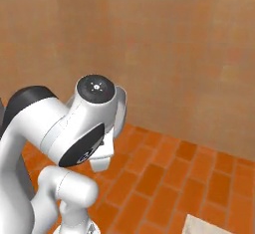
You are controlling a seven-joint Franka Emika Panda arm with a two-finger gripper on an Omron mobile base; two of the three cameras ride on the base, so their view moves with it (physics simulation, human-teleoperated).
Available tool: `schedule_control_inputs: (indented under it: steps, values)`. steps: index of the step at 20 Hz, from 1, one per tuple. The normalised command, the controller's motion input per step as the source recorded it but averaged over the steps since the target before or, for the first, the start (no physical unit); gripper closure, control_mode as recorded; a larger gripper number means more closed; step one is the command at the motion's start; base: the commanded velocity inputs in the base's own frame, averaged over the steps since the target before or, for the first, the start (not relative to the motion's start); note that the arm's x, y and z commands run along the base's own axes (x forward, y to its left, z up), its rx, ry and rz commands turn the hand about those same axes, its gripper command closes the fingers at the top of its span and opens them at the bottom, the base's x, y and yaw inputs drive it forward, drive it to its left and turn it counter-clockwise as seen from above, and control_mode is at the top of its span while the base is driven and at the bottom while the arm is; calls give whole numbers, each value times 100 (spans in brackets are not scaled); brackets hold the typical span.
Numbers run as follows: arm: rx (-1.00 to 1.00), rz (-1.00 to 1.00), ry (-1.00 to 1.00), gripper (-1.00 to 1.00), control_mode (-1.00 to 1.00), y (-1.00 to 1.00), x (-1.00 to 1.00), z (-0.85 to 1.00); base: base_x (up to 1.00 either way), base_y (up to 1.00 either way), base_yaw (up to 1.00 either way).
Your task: Take the meat container that has the shrimp and place it on the second highest rack of the freezer. Then take the vegetable container that has the lemon wedge and eggplant and place it on the highest rack of the freezer.
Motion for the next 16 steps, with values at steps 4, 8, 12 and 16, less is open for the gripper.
schedule_control_inputs:
  steps: [4,8,12,16]
  values:
    - [0,0,0,100,100,0,0,0,14,0,66]
    - [0,0,0,100,100,0,0,0,0,0,67]
    - [0,0,0,100,100,0,0,0,0,-13,63]
    - [0,0,0,100,100,0,0,0,0,-22,62]
